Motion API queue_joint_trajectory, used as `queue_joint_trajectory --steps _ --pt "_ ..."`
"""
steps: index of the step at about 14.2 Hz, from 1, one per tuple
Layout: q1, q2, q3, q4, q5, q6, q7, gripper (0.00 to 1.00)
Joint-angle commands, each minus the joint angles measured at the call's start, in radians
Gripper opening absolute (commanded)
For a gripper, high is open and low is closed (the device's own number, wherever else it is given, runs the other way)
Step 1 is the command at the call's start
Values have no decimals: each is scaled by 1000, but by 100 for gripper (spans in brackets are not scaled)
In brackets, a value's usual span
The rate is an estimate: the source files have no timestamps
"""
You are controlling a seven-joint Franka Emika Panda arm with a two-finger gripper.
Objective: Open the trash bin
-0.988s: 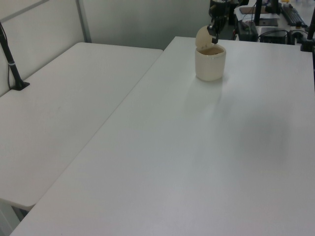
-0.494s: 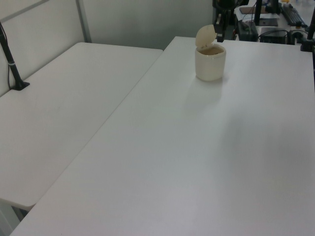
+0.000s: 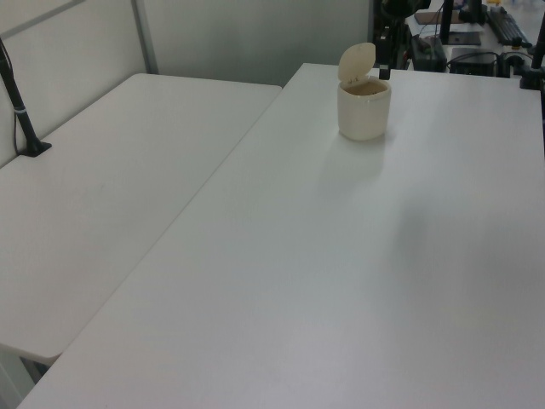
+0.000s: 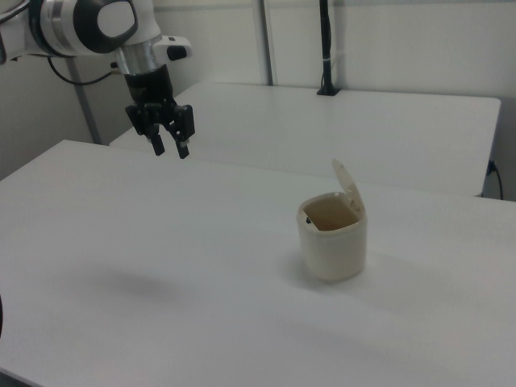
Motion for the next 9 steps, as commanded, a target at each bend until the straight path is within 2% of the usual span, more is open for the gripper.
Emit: queue_joint_trajectory --steps 1,9 --pt "10 -30 -9 -28 -21 -18 19 100" --pt "10 -40 -13 -22 -18 -39 20 100"
